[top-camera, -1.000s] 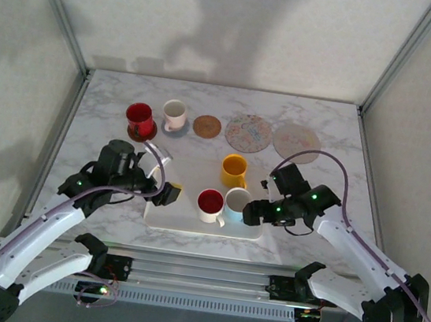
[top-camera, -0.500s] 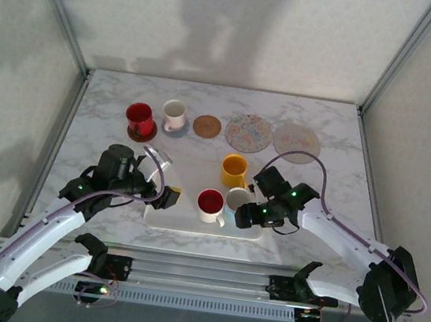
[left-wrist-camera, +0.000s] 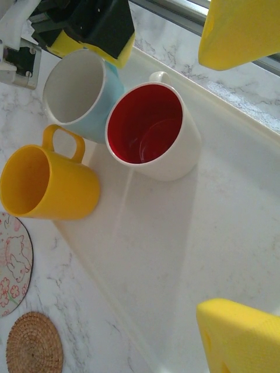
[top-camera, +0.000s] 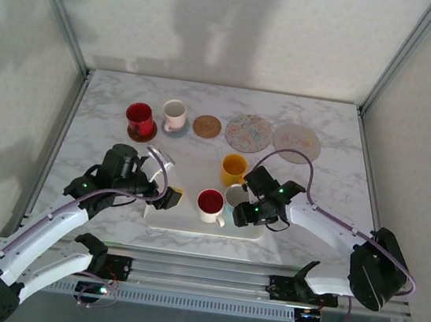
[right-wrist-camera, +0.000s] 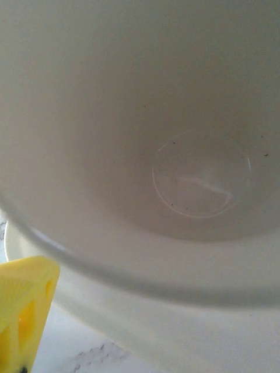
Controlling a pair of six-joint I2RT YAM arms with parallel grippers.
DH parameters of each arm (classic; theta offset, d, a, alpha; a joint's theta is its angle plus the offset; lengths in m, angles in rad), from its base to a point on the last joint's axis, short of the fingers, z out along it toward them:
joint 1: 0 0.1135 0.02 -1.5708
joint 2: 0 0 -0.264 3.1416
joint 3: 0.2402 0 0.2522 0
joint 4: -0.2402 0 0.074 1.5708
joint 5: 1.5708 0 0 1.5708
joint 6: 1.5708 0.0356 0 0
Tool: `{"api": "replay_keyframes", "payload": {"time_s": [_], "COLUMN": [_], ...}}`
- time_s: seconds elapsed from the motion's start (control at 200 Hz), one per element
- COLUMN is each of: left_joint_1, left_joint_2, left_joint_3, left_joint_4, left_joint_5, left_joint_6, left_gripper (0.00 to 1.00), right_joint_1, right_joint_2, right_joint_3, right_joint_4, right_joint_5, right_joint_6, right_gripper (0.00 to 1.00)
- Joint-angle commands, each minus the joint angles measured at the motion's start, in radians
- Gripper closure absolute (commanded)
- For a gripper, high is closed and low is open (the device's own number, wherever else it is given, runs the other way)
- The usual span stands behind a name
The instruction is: Place the cup by the coaster
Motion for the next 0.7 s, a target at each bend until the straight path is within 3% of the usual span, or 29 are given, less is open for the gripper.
{"api": "replay_keyframes", "payload": {"time_s": [0.0, 0.696], "left_joint_1": [-0.008, -0.008], "left_joint_2": [0.004, 0.012], "left_joint_3": [-0.009, -0.006], "left_joint_4": [0.032, 0.06], "left_joint_5": [0.016, 0.006], "left_joint_6": [0.015, -0.024], "left_gripper": [0.0, 0.0], "right_joint_1": [0.018, 0.084], "right_joint_2": [0.021, 0.018], "right_joint_3": [-0.01, -0.01], "right_joint_4": [0.033, 0.029], "right_joint_5": [0.037, 0.112], "right_joint_6": [-0.012, -0.071], "right_gripper": [0.4, 0.69]}}
